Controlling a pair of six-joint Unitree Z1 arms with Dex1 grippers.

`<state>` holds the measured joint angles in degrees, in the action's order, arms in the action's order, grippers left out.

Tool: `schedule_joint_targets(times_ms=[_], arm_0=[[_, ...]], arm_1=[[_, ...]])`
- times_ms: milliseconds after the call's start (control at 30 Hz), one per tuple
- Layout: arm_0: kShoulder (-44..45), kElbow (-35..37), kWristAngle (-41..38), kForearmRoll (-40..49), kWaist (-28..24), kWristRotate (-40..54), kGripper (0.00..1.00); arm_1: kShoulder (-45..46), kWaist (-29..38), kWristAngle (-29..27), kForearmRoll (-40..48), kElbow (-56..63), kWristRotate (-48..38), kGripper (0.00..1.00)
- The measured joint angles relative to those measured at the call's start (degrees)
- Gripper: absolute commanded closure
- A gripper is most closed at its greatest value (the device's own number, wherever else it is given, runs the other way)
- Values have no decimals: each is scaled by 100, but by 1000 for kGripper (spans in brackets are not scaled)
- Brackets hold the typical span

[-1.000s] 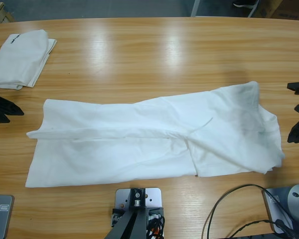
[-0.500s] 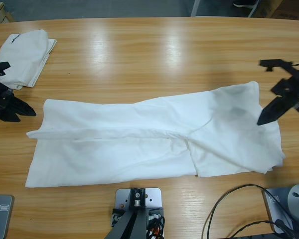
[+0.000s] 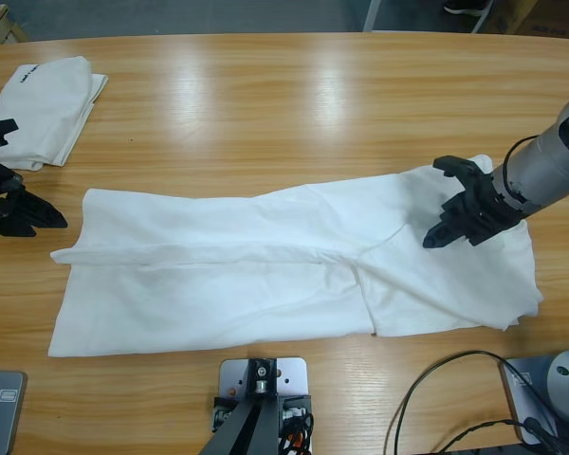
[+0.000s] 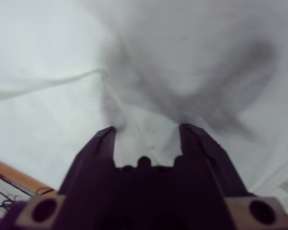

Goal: Fold clothes

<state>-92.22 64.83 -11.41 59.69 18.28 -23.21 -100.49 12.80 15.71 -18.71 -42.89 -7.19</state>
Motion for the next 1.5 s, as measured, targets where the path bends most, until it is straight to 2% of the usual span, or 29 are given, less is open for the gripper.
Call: schedule_joint_targets(times_ms=[300, 633, 667, 733, 767, 900, 933, 967, 1267, 1500], arm_0=[[-2, -3, 0, 0, 247, -146, 460], [-2, -8, 1, 0, 256, -202, 460], [-2, -8, 1, -3, 256, -202, 460], [-2, -8, 1, -12, 256, -203, 460], [-2, -8, 1, -17, 256, -203, 460], [-4, -8, 1, -25, 256, -203, 460], [-5, -8, 1, -25, 256, -203, 460], [-5, -8, 1, -25, 256, -203, 460], [-17, -24, 1, -36, 256, -203, 459], [-25, -92, 1, -42, 256, -203, 455]], arm_1=[[455, 68, 142, -239, -130, -4, 487], [-66, 121, 408, 154, -158, -4, 488], [-128, 124, 423, 193, -158, -4, 502], [-192, 125, 465, 254, -158, -4, 800], [-212, 125, 494, 273, -158, -4, 859], [-256, 154, 606, 287, -158, -4, 885], [-256, 173, 623, 287, -158, -4, 916], [-256, 192, 635, 287, -158, -4, 1000], [-301, 239, 711, 287, -157, 65, 1000], [-289, 242, 812, 287, -219, 554, 1000]])
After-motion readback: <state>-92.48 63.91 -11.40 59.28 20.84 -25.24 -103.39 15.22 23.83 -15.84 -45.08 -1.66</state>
